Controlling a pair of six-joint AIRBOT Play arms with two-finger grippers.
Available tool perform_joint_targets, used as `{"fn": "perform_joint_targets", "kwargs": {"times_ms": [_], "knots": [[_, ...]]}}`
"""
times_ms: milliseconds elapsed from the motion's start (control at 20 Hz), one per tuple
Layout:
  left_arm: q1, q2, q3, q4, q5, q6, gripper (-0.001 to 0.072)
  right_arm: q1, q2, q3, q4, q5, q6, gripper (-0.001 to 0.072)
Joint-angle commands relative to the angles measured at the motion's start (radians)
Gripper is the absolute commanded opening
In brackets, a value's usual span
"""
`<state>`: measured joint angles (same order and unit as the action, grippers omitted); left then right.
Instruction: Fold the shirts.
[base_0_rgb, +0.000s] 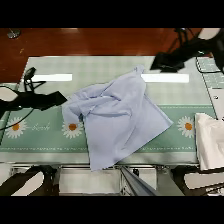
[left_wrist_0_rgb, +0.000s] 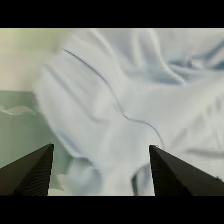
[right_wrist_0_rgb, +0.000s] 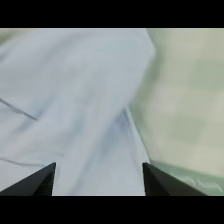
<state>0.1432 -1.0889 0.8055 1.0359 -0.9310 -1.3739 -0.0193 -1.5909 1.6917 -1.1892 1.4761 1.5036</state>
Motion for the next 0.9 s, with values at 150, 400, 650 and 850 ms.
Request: {"fn": "perform_joint_targets", "kwargs": {"times_ms": [150, 400, 650, 850], "knots": [[0.126, -0.158, 0.056, -0.158, -0.241, 0.121, 0.0702, -0.212, 0.377, -0.735, 0.027, -0.019, -0.056, 0.0614], [0.045, -0.327, 0.063, -0.352, -0.229, 0.243, 0.0111, -0.095, 0.529, -1.151, 0.092, -0.058, -0.076, 0.0614], [0.031, -0.344, 0.074, -0.356, -0.249, 0.282, 0.0018, 0.030, 0.523, -1.178, 0.145, -0.214, -0.026, 0.0614], [0.031, -0.344, 0.074, -0.356, -0.248, 0.282, 0.0019, 0.070, 0.425, -1.178, 0.267, -0.319, -0.022, 0.0614]]}}
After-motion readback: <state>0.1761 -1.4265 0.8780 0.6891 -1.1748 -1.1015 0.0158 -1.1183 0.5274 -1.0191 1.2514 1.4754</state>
